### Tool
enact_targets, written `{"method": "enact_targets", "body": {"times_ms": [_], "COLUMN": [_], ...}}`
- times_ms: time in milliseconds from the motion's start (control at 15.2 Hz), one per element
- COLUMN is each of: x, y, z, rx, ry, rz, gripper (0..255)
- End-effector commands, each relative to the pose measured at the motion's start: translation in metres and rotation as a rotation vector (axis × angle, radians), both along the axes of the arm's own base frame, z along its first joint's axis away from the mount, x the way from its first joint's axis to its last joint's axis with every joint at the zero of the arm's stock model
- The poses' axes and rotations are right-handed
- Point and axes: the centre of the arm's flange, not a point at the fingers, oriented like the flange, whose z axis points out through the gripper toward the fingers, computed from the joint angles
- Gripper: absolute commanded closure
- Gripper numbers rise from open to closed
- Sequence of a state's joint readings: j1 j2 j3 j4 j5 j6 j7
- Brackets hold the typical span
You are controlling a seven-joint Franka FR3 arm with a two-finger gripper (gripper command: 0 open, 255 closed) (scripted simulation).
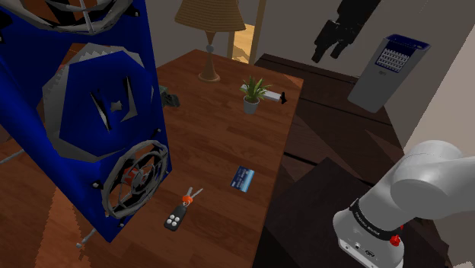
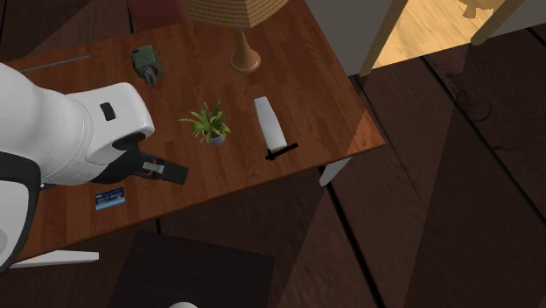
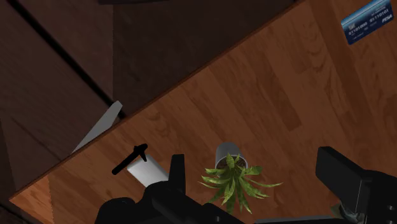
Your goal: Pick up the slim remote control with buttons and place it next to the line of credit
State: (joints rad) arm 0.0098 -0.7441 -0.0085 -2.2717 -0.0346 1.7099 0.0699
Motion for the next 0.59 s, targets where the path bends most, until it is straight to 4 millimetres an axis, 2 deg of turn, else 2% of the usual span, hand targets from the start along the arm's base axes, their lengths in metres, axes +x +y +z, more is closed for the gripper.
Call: {"method": "enact_targets", "body": {"times_ms": [0, 528], "x": [0.0, 0.08], "y": [0.0, -0.05], "z": [0.0, -0.058], "rx": [0.0, -0.008], "ry": [0.0, 0.046], "rz": [0.0, 0.137], "gripper": [0, 0]}}
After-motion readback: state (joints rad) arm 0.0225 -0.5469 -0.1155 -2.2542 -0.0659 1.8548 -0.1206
